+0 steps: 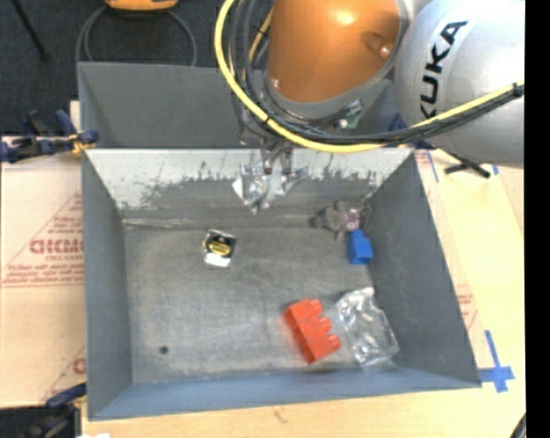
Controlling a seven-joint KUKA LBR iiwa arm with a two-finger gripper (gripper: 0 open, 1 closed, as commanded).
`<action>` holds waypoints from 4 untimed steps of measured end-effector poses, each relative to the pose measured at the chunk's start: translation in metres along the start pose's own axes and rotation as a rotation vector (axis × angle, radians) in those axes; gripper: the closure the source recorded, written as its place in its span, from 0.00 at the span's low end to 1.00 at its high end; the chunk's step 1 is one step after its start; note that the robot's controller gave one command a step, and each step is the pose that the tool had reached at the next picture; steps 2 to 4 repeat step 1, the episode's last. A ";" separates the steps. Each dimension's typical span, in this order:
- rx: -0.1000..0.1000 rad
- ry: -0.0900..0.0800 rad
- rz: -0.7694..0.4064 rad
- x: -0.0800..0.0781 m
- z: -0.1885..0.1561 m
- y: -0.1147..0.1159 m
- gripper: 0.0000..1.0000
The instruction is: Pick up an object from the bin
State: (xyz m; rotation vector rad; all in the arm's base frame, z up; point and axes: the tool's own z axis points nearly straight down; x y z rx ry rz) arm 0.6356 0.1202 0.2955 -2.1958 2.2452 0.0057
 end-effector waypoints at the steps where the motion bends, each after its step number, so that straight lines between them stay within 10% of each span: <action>1: -0.001 0.000 -0.179 -0.089 0.051 0.025 1.00; 4: -0.001 0.000 -0.179 -0.089 0.051 0.025 1.00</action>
Offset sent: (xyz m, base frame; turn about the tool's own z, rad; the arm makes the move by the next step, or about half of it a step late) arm -0.0220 0.0867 -0.0491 -0.1795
